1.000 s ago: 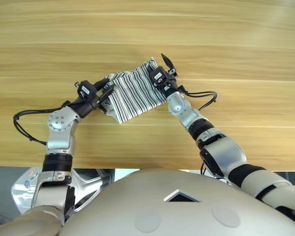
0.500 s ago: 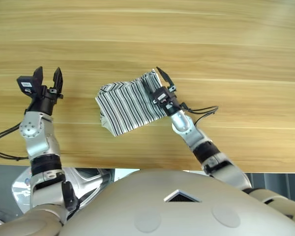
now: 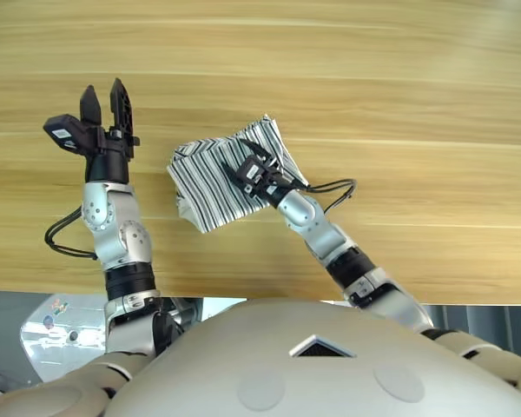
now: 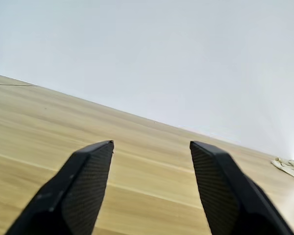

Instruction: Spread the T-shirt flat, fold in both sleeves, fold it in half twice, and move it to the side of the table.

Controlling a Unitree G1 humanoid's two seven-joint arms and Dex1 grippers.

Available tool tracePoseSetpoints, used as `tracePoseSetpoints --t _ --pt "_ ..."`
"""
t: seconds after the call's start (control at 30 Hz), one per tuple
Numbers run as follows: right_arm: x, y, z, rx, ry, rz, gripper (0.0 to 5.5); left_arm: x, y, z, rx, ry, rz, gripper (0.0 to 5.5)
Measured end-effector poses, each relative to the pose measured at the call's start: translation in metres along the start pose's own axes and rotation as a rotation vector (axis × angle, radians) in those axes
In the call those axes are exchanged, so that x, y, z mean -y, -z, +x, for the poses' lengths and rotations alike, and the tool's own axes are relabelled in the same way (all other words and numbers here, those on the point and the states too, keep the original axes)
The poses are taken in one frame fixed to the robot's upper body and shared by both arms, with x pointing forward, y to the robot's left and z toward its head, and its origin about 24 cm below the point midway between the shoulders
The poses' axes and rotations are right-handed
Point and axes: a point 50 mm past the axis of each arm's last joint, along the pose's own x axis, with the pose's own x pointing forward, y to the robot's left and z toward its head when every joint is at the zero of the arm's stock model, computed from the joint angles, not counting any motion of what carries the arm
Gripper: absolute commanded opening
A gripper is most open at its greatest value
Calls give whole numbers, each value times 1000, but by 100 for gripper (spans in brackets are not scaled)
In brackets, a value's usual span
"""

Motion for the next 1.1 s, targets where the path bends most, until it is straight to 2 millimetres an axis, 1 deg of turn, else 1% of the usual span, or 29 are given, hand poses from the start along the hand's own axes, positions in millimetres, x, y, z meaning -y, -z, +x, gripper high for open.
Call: tracePoseSetpoints --t 0.03,0.1,0.13,0.2,0.23,0.27,0.3,0.33,0.37,0.4,0.43,0.47,0.5,0.53,0.57,0.67,0.73,0.83,0.93,0.97,1.0,1.03,1.07,1.1 --pt "6 1 5 -19 25 39 317 1 -2 3 7 -2 -7 291" --pt "30 8 9 -71 131 189 317 4 -9 7 27 -2 -9 291" --pt "44 13 10 -98 220 284 317 4 -12 7 39 -9 -6 291" --pt "83 25 2 -144 460 442 317 1 -20 3 66 -30 0 291" --pt "106 33 -8 -176 584 473 317 -1 -22 0 67 -46 3 291" --pt "130 41 -20 -204 710 481 317 -4 -22 -3 66 -64 8 291" --pt "173 59 -56 -266 961 491 317 -13 -22 -11 62 -111 17 291" --pt "195 67 -79 -304 1104 500 317 -17 -22 -14 62 -139 19 291" --pt "220 79 -116 -354 1304 510 317 -23 -21 -20 65 -179 15 291" --pt "231 86 -142 -388 1447 520 317 -27 -19 -26 63 -215 7 291" --pt "237 91 -160 -414 1559 543 317 -32 -18 -32 59 -248 5 291" --pt "240 94 -172 -427 1668 576 317 -38 -17 -40 66 -292 6 291" --pt "242 95 -177 -426 1739 614 317 -42 -17 -46 72 -323 9 291" --pt "242 94 -177 -429 1777 642 317 -46 -18 -52 81 -351 10 291" --pt "243 91 -173 -433 1805 668 317 -52 -19 -63 82 -394 23 291" --pt "243 88 -167 -446 1832 696 317 -68 -22 -90 91 -498 41 291" --pt "244 86 -165 -445 1831 708 317 -72 -23 -95 102 -526 49 291" --pt "245 85 -162 -438 1834 726 317 -73 -15 -100 86 -550 41 291" --pt "245 82 -161 -401 1867 718 317 -72 -13 -102 89 -557 46 291" --pt "247 76 -159 -359 1877 635 317 -73 -12 -103 88 -559 58 291" --pt "252 61 -150 -257 1848 508 317 -74 -12 -103 85 -563 97 291" --pt "258 36 -134 -89 1780 363 317 -75 -12 -101 81 -565 141 291" --pt "259 3 -109 100 1635 212 317 -75 -13 -97 74 -561 196 291" --pt "252 -19 -89 215 1506 128 317 -72 -11 -90 65 -546 239 291"
